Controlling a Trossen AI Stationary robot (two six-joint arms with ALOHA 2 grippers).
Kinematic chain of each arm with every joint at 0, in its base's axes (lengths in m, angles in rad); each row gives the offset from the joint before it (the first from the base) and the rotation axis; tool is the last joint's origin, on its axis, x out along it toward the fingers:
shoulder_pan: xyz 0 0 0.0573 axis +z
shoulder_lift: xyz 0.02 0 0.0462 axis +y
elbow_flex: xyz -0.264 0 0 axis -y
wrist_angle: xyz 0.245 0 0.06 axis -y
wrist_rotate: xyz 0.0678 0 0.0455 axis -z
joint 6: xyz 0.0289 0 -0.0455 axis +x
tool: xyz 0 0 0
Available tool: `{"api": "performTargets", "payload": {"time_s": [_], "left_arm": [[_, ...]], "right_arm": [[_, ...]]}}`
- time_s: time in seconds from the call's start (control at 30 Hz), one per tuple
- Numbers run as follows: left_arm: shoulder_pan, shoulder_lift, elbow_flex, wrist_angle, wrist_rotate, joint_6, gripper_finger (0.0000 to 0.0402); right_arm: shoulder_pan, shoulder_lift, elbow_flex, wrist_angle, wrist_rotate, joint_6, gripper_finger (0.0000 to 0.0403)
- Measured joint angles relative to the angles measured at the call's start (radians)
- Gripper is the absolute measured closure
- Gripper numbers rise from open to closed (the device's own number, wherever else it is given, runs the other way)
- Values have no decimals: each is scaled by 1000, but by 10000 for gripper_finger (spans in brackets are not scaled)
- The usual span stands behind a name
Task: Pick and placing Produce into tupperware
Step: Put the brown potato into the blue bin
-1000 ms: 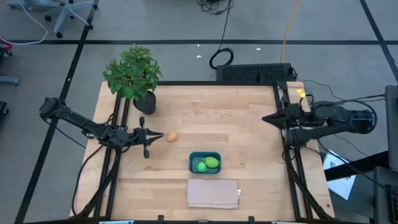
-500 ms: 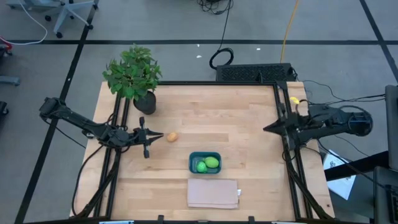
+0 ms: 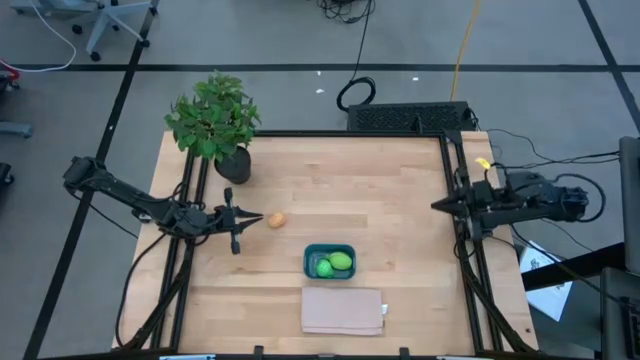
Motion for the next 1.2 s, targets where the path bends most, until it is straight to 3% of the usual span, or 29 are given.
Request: {"api": "performTargets", "payload": {"time_s": [0.23,0.63,0.8,0.97,1.2], "left_arm": [[0,0,0,0,0,-2,369],[0,0,0,0,0,-15,369],[0,0,0,0,-2,-15,369],[0,0,0,0,-8,-17,369],[0,0,0,0,-8,-17,369]], "right_arm": [[0,-41,-75,68,-126,3,403],[0,-83,-122,116,41,-24,403],[0,-83,-208,241,28,-20,403],[0,-83,-335,436,-50,-24,403],[0,-82,-411,478,-51,-24,403]]}}
